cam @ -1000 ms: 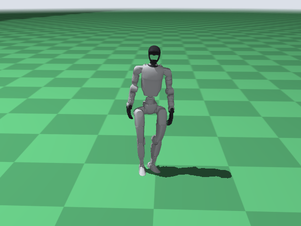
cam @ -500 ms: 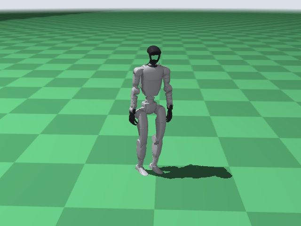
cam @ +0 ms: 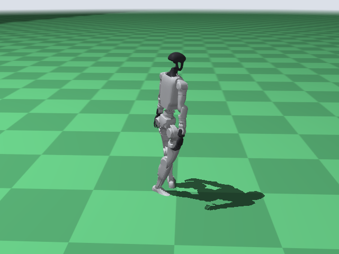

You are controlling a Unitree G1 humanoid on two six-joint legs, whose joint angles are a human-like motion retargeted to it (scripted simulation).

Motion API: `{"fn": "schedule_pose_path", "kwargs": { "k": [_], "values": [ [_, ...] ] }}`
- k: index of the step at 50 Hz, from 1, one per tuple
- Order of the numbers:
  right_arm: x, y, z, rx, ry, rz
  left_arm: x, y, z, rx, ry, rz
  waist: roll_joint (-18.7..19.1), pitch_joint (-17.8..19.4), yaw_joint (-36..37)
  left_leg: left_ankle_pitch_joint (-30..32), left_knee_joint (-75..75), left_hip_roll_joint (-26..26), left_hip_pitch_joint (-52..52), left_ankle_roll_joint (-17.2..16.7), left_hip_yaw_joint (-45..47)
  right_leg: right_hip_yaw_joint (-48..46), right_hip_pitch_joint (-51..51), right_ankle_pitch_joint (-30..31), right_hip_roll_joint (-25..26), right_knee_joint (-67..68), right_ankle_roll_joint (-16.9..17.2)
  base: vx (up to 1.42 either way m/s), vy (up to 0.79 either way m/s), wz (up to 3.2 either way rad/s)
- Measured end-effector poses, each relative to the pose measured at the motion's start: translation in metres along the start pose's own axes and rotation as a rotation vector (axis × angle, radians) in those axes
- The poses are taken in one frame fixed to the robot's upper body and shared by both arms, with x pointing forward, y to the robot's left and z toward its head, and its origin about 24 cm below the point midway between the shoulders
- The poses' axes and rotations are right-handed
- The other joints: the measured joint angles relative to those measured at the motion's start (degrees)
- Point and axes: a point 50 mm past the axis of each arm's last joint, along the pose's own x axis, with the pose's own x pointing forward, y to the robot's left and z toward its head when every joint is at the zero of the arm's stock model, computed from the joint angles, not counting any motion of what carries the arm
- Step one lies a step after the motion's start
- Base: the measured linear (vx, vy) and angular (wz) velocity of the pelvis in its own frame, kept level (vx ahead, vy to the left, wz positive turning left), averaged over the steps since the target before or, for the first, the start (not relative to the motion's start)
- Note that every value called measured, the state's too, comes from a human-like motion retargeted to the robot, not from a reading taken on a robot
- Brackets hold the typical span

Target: In place motions

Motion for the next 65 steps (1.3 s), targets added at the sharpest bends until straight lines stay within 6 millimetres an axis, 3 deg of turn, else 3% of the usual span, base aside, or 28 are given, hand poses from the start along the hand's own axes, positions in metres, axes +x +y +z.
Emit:
{"fn": "schedule_pose_path", "kwargs": {
  "k": [3,4,7,12,16,20,23,25,28,33,35,37,40,42,45,48,50,51,52,53,55,58,62,65],
  "values": [
    [-0.002,-0.006,0.007,0.005,-0.019,-0.033,0.001,-0.005,-0.021,0.005,0.056,0.007,0.3,-0.7,0.9,11.4,-3.7,-1.7,1.3,0.9,2.8,-3.5,1.3,-0.2,0.6,0.4,1.4,0.10,0.13,1.61],
    [-0.003,-0.008,0.011,0.008,-0.031,-0.040,0.002,-0.009,-0.031,-0.002,0.083,0.001,-0.1,-1.0,1.2,11.9,-4.6,-3.0,0.8,2.0,0.6,-4.6,1.6,-0.1,0.3,0.5,1.8,0.15,0.12,1.21],
    [-0.006,-0.011,0.027,0.014,-0.087,-0.052,0.001,-0.027,-0.064,-0.072,0.177,-0.030,-0.4,-1.9,3.0,10.7,-6.0,-4.4,0.0,3.2,-1.9,-5.8,2.0,0.1,-0.1,1.0,2.6,0.17,0.10,0.54],
    [-0.019,-0.007,0.077,0.071,-0.277,-0.031,-0.006,-0.065,-0.104,-0.295,0.306,-0.110,-1.1,-1.2,4.8,9.5,-4.4,-4.4,0.1,2.5,-2.8,-6.0,2.3,0.6,-0.2,0.7,3.1,0.09,0.03,0.05],
    [-0.034,0.004,0.113,0.106,-0.447,0.059,-0.012,-0.087,-0.121,-0.450,0.350,-0.160,-1.9,-0.8,5.9,8.8,-1.8,-3.2,0.4,1.0,-3.9,-5.5,2.4,1.4,-0.8,0.9,3.2,0.15,0.01,-0.20],
    [-0.043,0.014,0.131,0.060,-0.546,0.114,-0.013,-0.091,-0.127,-0.502,0.369,-0.176,-2.4,-0.8,5.3,8.0,2.7,-1.3,-1.0,0.0,-12.2,-4.4,2.8,2.7,-1.3,1.7,3.5,0.21,0.01,0.06],
    [-0.040,0.016,0.125,0.024,-0.543,0.083,-0.011,-0.082,-0.122,-0.465,0.349,-0.153,-2.1,-1.4,4.6,5.5,4.5,-1.4,-2.2,0.2,-20.3,-3.9,3.6,4.3,-1.3,2.4,3.4,0.26,0.04,0.43],
    [-0.033,0.015,0.111,-0.006,-0.496,0.063,-0.008,-0.075,-0.115,-0.438,0.320,-0.140,-1.9,-1.9,4.7,3.8,4.3,-1.9,-2.0,1.7,-20.1,-3.6,4.4,5.9,-1.6,3.1,3.0,0.33,0.10,0.38],
    [-0.017,0.016,0.079,-0.037,-0.346,0.047,-0.004,-0.066,-0.097,-0.416,0.265,-0.133,-0.5,-3.2,3.9,2.5,4.4,-1.6,-1.8,2.1,-21.5,-3.4,5.3,10.3,-1.8,5.4,1.2,0.35,0.13,0.62],
    [0.000,0.023,0.015,0.054,-0.055,0.080,0.002,-0.052,-0.050,-0.370,0.129,-0.121,4.3,-3.4,2.6,1.1,5.3,1.1,-1.8,2.8,-26.9,2.1,7.0,21.2,-4.0,14.7,-3.6,0.29,0.11,0.70],
    [0.002,0.027,-0.004,0.115,0.020,0.113,0.003,-0.044,-0.029,-0.335,0.071,-0.116,6.8,-3.5,0.3,0.7,5.6,2.2,-2.0,3.0,-30.5,9.4,4.7,23.5,-6.5,23.4,-6.7,0.28,0.07,1.44],
    [0.004,0.032,-0.014,0.176,0.051,0.137,0.002,-0.034,-0.009,-0.294,0.016,-0.105,7.6,-3.8,-2.6,1.0,5.5,1.8,-3.2,3.3,-34.1,21.5,-2.2,18.8,-8.9,33.3,-3.7,0.21,0.00,1.48],
    [0.005,0.041,-0.016,0.250,0.036,0.154,0.000,-0.020,0.018,-0.232,-0.056,-0.078,9.1,-3.8,-7.6,2.5,4.7,1.4,-5.2,3.7,-40.2,41.5,-12.9,10.6,-1.0,38.1,3.5,0.06,-0.10,1.56],
    [0.005,0.043,-0.007,0.267,-0.008,0.160,-0.002,-0.012,0.033,-0.203,-0.097,-0.063,9.5,-3.6,-9.3,3.2,4.3,1.3,-6.3,3.8,-42.1,46.7,-16.1,8.6,3.3,35.6,2.0,-0.02,-0.12,0.82],
    [0.003,0.044,0.010,0.246,-0.077,0.166,-0.006,-0.004,0.050,-0.172,-0.143,-0.059,9.8,-3.3,-11.9,4.4,3.4,0.6,-7.6,3.9,-44.6,50.9,-19.7,6.7,5.9,28.1,-1.8,-0.01,-0.13,0.81],
    [0.000,0.044,0.025,0.198,-0.134,0.161,-0.008,-0.003,0.061,-0.144,-0.174,-0.074,8.4,-2.0,-15.7,5.5,1.7,-2.6,-6.2,4.2,-47.9,59.8,-20.6,4.3,8.8,16.3,-3.3,0.02,-0.10,1.20],
    [-0.001,0.044,0.030,0.175,-0.158,0.154,-0.009,-0.008,0.064,-0.118,-0.187,-0.089,6.7,-0.9,-16.6,5.6,1.0,-5.3,-4.1,4.6,-49.3,65.0,-19.5,4.5,9.5,8.5,-4.2,0.07,-0.05,1.20],
    [-0.001,0.043,0.032,0.165,-0.166,0.155,-0.009,-0.011,0.065,-0.101,-0.188,-0.100,6.6,0.0,-17.8,5.6,1.2,-6.1,-2.9,4.7,-51.4,68.6,-18.3,6.3,11.2,7.1,-6.6,0.10,-0.05,1.48],
    [-0.002,0.043,0.034,0.153,-0.171,0.155,-0.008,-0.014,0.065,-0.085,-0.188,-0.111,6.2,0.6,-18.4,5.5,1.5,-6.9,-2.1,4.6,-52.9,66.5,-17.1,7.7,11.0,6.0,-8.8,0.10,-0.07,1.41],
    [-0.002,0.042,0.035,0.133,-0.169,0.154,-0.008,-0.017,0.064,-0.069,-0.182,-0.123,5.4,0.4,-18.1,5.2,2.3,-7.7,-1.9,4.4,-53.5,52.6,-16.0,8.5,7.0,5.5,-10.9,0.08,-0.08,1.14],
    [-0.003,0.040,0.036,0.093,-0.161,0.152,-0.007,-0.027,0.058,-0.025,-0.157,-0.147,5.3,-0.1,-17.5,4.7,3.9,-8.5,-2.4,4.3,-56.0,48.4,-16.0,7.8,6.4,6.0,-12.0,0.07,-0.06,1.03],
    [-0.002,0.039,0.032,0.045,-0.134,0.145,-0.002,-0.046,0.035,0.007,-0.091,-0.163,5.4,-0.4,-15.4,4.8,4.9,-8.3,-1.3,4.0,-57.9,47.1,-13.7,7.4,6.8,5.0,-11.9,0.11,-0.09,0.98],
    [-0.004,0.032,0.039,-0.055,-0.140,0.076,0.002,-0.051,-0.007,-0.035,0.022,-0.183,6.4,-1.7,-21.5,5.1,5.0,-9.4,-1.3,4.1,-63.1,41.2,-11.9,8.1,7.5,1.7,-12.7,0.06,-0.07,1.25],
    [-0.005,0.031,0.043,-0.064,-0.156,0.062,0.002,-0.050,-0.038,-0.043,0.113,-0.151,5.2,-2.6,-12.9,4.4,3.1,-7.7,0.0,3.6,-54.5,48.7,-10.4,8.6,8.3,-0.3,-12.6,0.01,-0.05,-1.80]
  ]
}}
